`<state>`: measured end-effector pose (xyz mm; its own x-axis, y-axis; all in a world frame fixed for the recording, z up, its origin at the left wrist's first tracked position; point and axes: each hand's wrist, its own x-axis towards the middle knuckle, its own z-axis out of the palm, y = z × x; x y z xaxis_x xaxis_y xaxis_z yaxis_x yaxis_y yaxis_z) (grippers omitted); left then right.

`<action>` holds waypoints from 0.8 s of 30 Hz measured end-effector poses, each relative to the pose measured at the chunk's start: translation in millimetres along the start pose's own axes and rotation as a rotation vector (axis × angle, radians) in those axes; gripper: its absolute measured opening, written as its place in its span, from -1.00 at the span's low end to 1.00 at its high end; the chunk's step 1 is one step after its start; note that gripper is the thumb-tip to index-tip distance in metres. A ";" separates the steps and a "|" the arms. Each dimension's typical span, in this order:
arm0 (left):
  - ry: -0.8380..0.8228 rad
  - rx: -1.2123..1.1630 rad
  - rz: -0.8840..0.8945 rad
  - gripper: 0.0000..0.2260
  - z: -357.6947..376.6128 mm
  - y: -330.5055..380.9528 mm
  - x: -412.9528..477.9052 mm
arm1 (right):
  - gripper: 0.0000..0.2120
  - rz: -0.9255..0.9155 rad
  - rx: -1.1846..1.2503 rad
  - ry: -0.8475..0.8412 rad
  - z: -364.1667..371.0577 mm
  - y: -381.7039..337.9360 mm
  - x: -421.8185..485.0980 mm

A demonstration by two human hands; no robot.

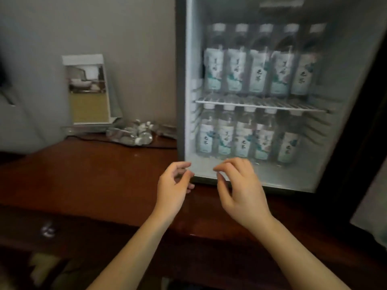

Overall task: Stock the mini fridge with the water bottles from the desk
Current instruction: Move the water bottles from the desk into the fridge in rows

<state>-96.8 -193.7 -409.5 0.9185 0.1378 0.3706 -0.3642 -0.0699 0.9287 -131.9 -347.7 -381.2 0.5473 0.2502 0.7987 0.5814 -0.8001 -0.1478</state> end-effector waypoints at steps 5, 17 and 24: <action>0.176 0.079 -0.102 -0.83 -81.2 -35.3 39.8 | -0.79 -0.007 0.145 -0.228 91.8 -31.2 47.8; 0.295 0.424 -0.194 -0.73 -155.4 -111.3 212.8 | -0.51 0.543 -0.077 -0.711 304.4 -38.5 207.9; 0.322 0.763 0.019 -0.72 -176.9 -115.1 214.4 | -0.58 0.516 -0.106 -0.574 384.3 -25.3 226.0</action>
<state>114.9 18.7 -434.4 0.7821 0.3975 0.4798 -0.0686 -0.7105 0.7004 208.5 -61.4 -421.1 0.9757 0.0516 0.2131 0.1234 -0.9327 -0.3388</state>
